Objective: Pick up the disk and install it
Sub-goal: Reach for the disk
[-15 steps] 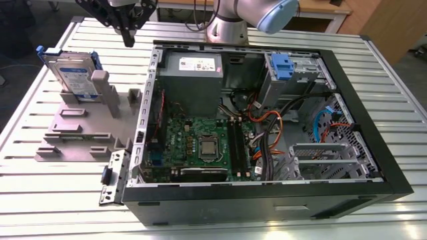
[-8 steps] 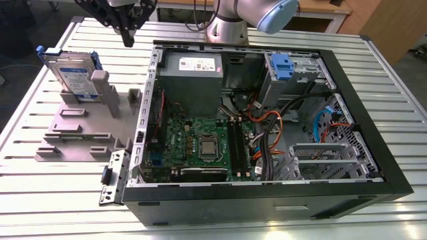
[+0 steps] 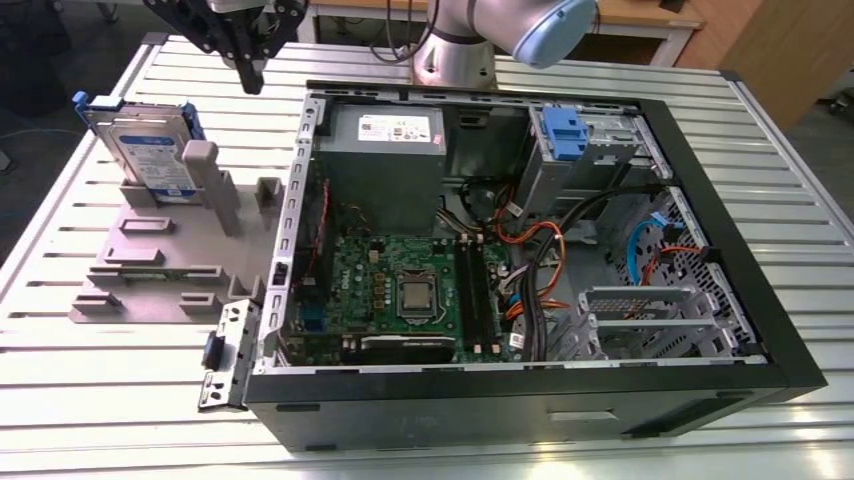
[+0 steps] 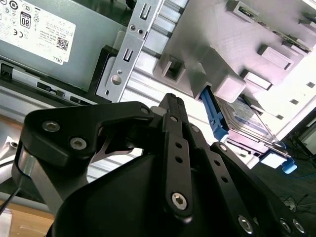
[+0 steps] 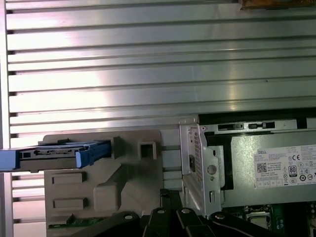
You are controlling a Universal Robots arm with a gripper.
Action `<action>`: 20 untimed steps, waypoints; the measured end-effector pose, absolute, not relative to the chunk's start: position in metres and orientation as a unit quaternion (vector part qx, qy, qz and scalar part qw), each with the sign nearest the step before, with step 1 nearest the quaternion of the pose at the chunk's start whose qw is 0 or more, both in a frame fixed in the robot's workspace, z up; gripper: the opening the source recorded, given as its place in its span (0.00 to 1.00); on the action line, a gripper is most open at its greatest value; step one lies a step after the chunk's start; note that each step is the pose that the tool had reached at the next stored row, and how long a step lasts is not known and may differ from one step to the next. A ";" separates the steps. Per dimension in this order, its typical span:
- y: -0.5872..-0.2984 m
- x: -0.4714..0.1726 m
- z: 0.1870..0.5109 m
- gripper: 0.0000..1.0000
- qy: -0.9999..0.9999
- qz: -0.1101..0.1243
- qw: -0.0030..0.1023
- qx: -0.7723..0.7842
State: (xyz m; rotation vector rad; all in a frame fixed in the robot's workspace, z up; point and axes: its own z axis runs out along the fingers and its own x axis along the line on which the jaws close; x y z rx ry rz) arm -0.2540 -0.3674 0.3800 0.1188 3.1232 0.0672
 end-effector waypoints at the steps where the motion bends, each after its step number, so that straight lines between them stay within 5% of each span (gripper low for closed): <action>1: -0.367 -0.255 0.380 0.11 0.999 0.022 0.008 0.038; 20: -0.367 -0.262 0.380 0.11 0.999 0.022 0.008 0.038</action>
